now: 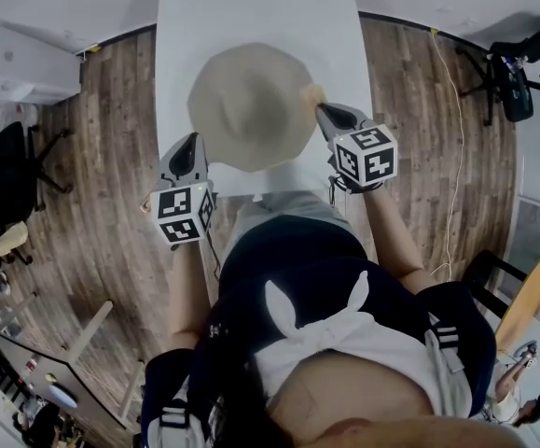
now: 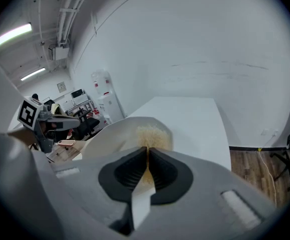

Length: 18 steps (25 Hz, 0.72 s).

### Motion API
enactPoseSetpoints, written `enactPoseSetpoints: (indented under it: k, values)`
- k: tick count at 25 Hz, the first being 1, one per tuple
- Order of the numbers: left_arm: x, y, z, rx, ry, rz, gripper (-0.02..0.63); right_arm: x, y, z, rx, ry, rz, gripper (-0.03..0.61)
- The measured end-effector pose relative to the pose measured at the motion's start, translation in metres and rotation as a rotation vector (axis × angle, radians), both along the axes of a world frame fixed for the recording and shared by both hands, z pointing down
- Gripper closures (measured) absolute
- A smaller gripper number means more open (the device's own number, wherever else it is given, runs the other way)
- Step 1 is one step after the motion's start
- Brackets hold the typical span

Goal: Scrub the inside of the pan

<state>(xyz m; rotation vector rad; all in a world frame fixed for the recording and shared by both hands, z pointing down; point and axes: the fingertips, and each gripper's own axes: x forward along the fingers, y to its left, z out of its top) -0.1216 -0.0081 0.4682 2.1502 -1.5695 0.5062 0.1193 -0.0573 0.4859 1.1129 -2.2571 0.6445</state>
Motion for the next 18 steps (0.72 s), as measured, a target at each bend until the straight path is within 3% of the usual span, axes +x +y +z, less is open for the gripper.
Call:
enactPoseSetpoints:
  k: [5, 12, 16, 18]
  values:
    - [-0.024, -0.012, 0.024, -0.116, -0.001, -0.019, 0.607, -0.024, 0.010, 0.006, -0.018, -0.003, -0.062, 0.566]
    - [-0.039, -0.024, 0.048, -0.269, 0.010, 0.023, 0.602, -0.050, 0.018, 0.008, -0.031, -0.013, -0.145, 0.567]
    - [-0.035, -0.030, 0.057, -0.361, 0.040, 0.090, 0.459, -0.062, 0.023, 0.010, -0.047, -0.020, -0.219, 0.566]
    - [-0.036, -0.033, 0.062, -0.398, 0.038, 0.113, 0.453, -0.069, 0.028, 0.013, -0.059, -0.011, -0.272, 0.566]
